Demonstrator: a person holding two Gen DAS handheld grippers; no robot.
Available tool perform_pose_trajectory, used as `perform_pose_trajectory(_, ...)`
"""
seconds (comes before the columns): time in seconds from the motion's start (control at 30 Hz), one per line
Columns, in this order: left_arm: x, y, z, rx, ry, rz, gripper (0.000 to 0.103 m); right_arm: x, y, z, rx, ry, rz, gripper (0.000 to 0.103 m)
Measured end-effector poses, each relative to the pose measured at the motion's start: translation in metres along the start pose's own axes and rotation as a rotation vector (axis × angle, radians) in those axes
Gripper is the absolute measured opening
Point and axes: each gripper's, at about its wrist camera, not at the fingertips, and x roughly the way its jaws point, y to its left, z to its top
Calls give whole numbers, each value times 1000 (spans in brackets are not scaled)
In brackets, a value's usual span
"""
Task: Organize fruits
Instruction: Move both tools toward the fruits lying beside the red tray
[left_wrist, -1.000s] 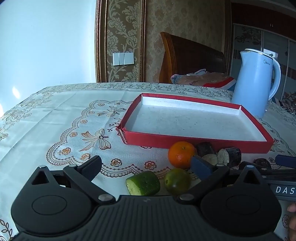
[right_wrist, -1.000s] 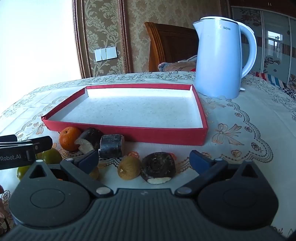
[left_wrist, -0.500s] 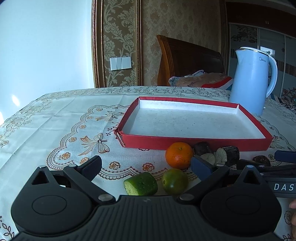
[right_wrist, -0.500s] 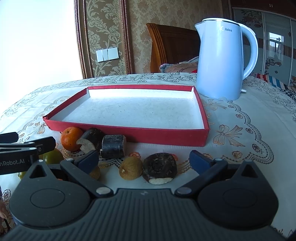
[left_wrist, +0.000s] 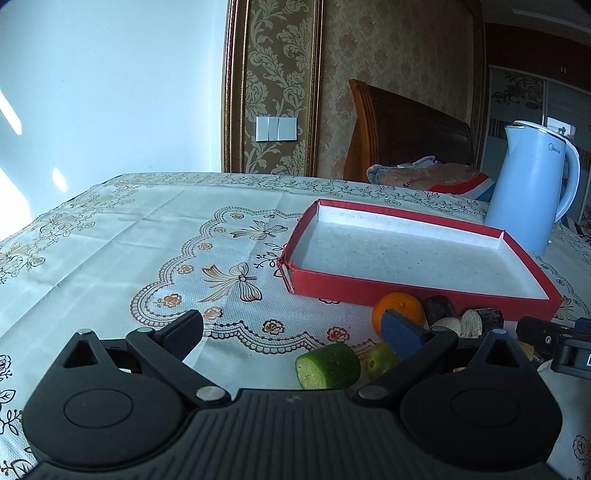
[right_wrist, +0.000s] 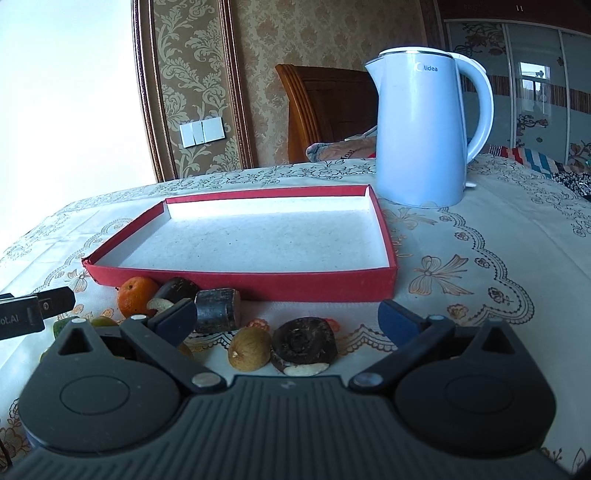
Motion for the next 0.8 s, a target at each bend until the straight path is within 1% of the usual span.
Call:
perform_pose_trajectory(0.1, -2, 1, -3, 17, -2, 18, 103, -1, 1, -1, -4, -7, -1, 103)
perform_pose_trajectory(0.17, -6, 1, -6, 46, -8, 39, 103, -2, 1, -1, -4, -13, 0, 103)
perform_pose_trajectory(0.27, -12, 6, -11, 71, -8, 46, 103, -3, 3, -1, -20, -15, -8, 103)
perform_pose_trajectory(0.37, -17, 11, -16, 80, 1, 28, 103, -4, 5, -1, -29, -24, -5, 103)
perform_pose_trajectory(0.47, -17, 8, -21, 106, 14, 21, 103, -6, 6, -1, -38, -31, -2, 103)
perform_pose_trajectory(0.57, -19, 7, -22, 109, 10, 5, 103, -8, 6, -1, -42, -43, 3, 103)
perform_pose_trajectory(0.63, -21, 7, -23, 106, 7, -30, 103, -8, 7, -1, -46, -43, 2, 103)
perform_pose_trajectory(0.7, -26, 5, -23, 115, -8, -49, 103, -8, 7, -1, -49, -40, 4, 103)
perform_pose_trajectory(0.8, -27, 1, -24, 134, -15, -54, 103, -9, 8, 0, -51, -43, 5, 103)
